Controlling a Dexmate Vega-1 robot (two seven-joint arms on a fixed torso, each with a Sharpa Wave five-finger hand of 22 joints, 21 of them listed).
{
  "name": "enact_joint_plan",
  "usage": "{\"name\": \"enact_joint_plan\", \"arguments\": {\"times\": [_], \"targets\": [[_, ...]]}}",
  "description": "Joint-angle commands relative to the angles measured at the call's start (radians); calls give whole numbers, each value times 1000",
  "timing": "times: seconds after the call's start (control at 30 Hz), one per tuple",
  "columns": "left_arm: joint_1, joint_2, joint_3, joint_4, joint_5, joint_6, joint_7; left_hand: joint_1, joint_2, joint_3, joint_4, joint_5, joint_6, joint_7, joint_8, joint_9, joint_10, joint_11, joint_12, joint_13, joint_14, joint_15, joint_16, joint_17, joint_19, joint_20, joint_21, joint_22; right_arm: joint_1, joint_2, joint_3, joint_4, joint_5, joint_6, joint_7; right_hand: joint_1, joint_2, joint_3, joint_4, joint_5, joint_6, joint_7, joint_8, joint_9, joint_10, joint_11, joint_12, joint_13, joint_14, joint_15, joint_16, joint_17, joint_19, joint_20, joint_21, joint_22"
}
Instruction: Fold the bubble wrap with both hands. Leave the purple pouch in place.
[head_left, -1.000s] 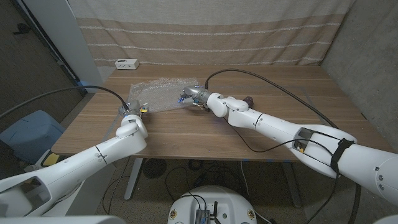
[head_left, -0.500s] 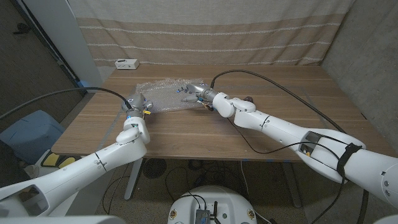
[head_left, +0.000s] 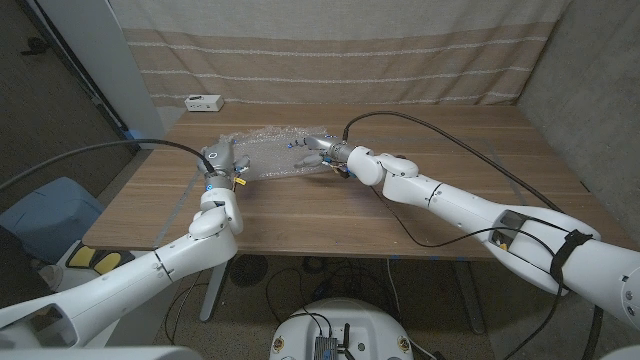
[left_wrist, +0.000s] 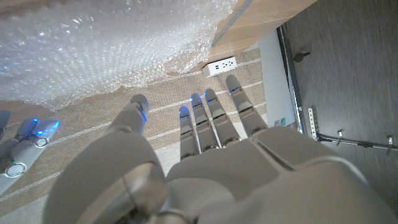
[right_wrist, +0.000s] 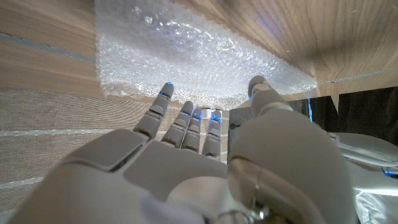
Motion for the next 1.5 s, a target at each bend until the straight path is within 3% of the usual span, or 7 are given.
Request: {"name": "enact_joint_plan", "arguments": {"times": [0.03, 0.3, 0.8, 1.17, 1.23, 1.37, 1.5], "targets": [[-57, 55, 69, -29, 60, 40, -200, 11, -13, -14, 1, -5, -63, 0, 3, -1, -62, 7, -5, -1, -56, 11, -6, -2, -18, -1, -15, 2, 1, -5, -33, -12, -90, -58, 6, 20, -14, 11, -12, 13, -22, -2, -3, -1, -19, 0, 0, 1, -14, -15, 1, -6, -4, -6, -6, -1], [-45, 58, 51, -31, 60, 29, -225, 23, -11, -16, 0, -3, -76, 4, 8, -2, -69, 12, 3, -3, -62, 11, -1, -3, -18, -3, -21, 1, 6, 16, -58, 30, -142, -78, -30, 45, -17, 23, -23, 19, -29, -2, 3, -2, -22, -4, 6, -1, -19, -20, 5, -15, 6, -17, -7, -1], [-32, 71, 21, -34, 42, -12, -270, 27, -15, -25, 2, -5, -96, 5, 8, -3, -81, 11, 6, -5, -66, 10, 3, -4, -20, -8, -28, 1, 51, 86, -122, 177, -194, -80, -81, 107, -26, 51, -34, 33, -13, -14, 16, -4, -2, -13, 23, -6, -3, -37, 17, -35, 38, -31, -7, -3], [-23, 68, 3, -31, 38, -22, -275, 29, -16, -31, 5, -6, -96, 7, 13, -3, -78, 11, 13, -6, -61, 7, 8, -5, -17, -6, -32, 1, 95, 137, -156, 289, -166, -46, -63, 211, -16, 109, -29, 47, 50, -35, 35, -7, 62, -36, 48, -16, 57, -66, 37, -65, 91, -48, -5, -2], [-23, 67, 3, -30, 39, -23, -275, 30, -16, -32, 5, -6, -94, 7, 14, -3, -78, 12, 14, -7, -61, 7, 8, -5, -16, -7, -32, 1, 104, 143, -150, 311, -132, -17, -35, 221, 2, 131, -13, 40, 160, -42, 66, -8, 143, -33, 72, -21, 92, -74, 47, -79, 109, -54, -8, -2], [-25, 68, 1, -25, 39, -36, -279, 33, -14, -32, 5, -5, -92, 7, 16, -4, -78, 12, 15, -7, -58, 5, 10, -5, -14, -8, -32, 1, 124, 153, -140, 350, -73, 30, 21, 225, 36, 153, -5, 33, 188, -40, 68, -10, 153, -24, 70, -25, 97, -65, 48, -82, 109, -53, -14, -2], [-48, 73, 22, -17, 44, -42, -321, 35, -13, -33, 5, -5, -92, 7, 16, -4, -79, 10, 15, -8, -58, 5, 10, -5, -12, -8, -33, 1, 136, 157, -138, 370, -42, 52, 52, 127, 15, 127, 33, 8, 199, -18, 54, -11, 159, 1, 63, -29, 97, -37, 48, -87, 107, -44, -25, -2]]}}
